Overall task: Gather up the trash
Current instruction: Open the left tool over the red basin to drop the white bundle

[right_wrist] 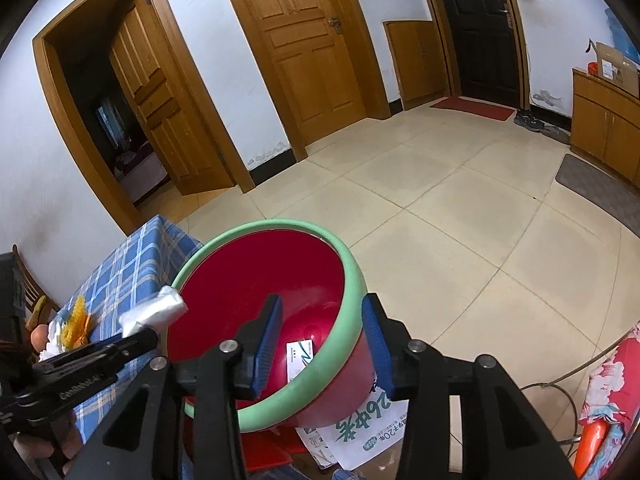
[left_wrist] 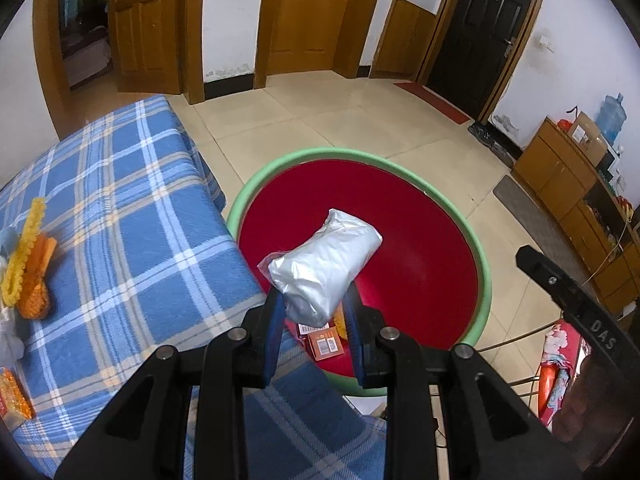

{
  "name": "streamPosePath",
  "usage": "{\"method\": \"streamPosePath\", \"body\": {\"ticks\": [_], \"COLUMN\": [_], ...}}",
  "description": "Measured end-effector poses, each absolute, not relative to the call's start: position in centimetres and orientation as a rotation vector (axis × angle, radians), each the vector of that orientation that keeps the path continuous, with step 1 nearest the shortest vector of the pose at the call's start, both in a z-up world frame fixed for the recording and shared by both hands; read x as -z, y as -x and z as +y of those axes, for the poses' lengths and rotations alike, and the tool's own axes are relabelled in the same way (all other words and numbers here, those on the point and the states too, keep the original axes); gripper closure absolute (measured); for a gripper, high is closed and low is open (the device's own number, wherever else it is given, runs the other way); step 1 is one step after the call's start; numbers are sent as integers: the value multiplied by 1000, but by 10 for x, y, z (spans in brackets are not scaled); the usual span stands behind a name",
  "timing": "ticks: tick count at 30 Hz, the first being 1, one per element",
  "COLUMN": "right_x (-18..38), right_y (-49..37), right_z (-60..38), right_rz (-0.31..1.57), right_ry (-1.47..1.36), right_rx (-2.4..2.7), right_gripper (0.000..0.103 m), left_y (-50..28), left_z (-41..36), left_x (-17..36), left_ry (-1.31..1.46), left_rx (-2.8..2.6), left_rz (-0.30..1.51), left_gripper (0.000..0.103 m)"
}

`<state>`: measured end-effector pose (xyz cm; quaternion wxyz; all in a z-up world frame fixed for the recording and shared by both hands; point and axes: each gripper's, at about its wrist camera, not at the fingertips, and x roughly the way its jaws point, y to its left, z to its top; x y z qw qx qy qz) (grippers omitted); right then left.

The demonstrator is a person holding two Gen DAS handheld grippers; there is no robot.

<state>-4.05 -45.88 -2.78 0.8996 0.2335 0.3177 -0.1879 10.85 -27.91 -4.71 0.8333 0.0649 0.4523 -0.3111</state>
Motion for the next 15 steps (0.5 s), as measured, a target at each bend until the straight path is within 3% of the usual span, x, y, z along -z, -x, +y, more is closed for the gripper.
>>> {"method": "streamPosePath", "body": {"ticks": [4,7,15], "right_x": [27,27,23], "right_y": [44,45,50], "right_z": [-462,-463,-462], "right_rz": [646,640,626], "right_ry": [-491,-498,-509], "right_rx": [393,396,396], "right_gripper": [55,54,50], "left_y": [-108,-107,-101], "left_z": [-283,-285,-278], "left_x": [49,47,37], "left_ry": [-146,-151,-139], "left_rx": [658,656,642], "left_rz": [959,954,928], "left_gripper": [74,63,56]}}
